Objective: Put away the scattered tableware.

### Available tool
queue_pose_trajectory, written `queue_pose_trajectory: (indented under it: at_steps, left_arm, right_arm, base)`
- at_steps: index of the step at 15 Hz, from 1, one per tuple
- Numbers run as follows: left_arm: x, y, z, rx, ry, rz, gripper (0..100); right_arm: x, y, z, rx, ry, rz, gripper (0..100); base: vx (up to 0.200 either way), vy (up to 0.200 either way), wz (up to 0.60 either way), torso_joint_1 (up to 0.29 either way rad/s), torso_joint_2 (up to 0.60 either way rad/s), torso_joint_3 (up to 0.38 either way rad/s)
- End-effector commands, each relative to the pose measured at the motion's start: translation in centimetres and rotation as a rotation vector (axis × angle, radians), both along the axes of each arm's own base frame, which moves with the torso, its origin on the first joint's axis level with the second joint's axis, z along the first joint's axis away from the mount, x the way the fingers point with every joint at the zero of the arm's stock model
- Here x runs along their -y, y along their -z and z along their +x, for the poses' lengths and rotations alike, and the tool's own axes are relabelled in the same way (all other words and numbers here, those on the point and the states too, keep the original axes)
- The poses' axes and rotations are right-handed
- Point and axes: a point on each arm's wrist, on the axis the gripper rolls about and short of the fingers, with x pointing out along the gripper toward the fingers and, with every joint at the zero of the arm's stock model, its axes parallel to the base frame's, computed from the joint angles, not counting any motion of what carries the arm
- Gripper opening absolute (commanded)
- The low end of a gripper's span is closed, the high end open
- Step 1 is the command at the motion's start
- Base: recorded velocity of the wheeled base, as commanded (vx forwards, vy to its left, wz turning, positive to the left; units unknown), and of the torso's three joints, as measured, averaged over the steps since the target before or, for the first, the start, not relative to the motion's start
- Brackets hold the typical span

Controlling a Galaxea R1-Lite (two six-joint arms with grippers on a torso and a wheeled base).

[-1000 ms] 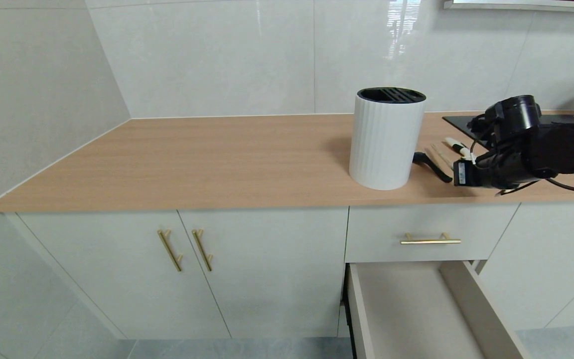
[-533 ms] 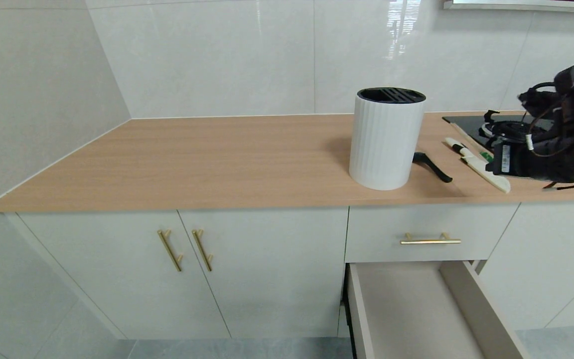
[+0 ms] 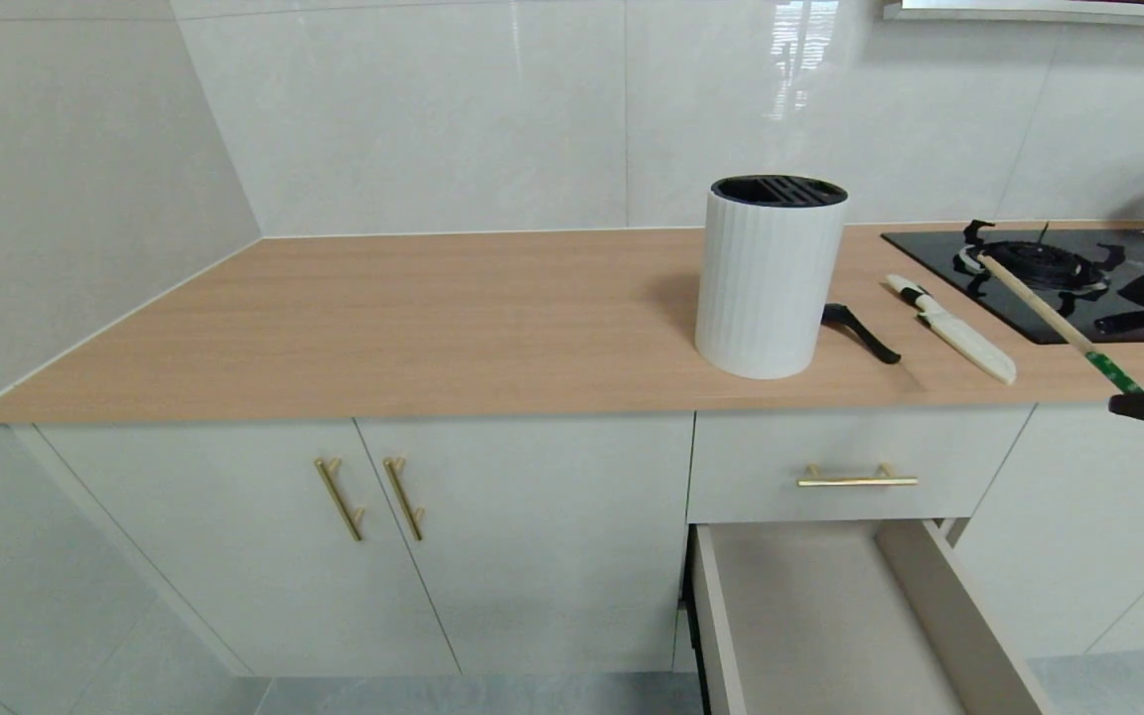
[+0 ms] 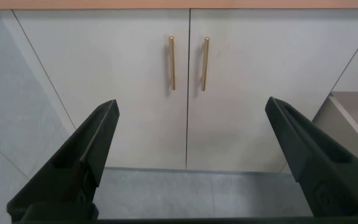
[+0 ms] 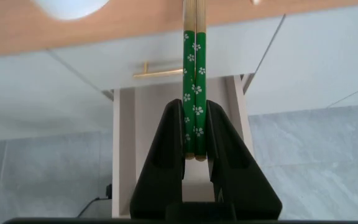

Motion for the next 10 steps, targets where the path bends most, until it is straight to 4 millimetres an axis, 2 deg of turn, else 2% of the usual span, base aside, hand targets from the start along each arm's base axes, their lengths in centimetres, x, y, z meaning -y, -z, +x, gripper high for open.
queue_pose_trajectory:
  at_steps: [1,6,10]
  left_arm:
    - [0.0,0.0,0.0,0.000,0.000,-0.001,100]
    - [0.0,0.0,0.0,0.000,0.000,-0.001,100]
    - [0.0,0.0,0.0,0.000,0.000,-0.001,100]
  right_arm:
    - [0.3,0.4,-4.6,0.071,-0.041,0.007,0]
    - [-0.2,2.4,-4.6,0.006,-0.102,-0.046,0]
    - [-0.8,3.2,-4.4,-0.020,-0.134,-0.061,0]
  base:
    - [0.000,0.000,0.00,0.000,0.00,0.000]
    - [0.000,0.000,0.00,0.000,0.00,0.000]
    - [0.000,0.000,0.00,-0.138,0.37,0.226]
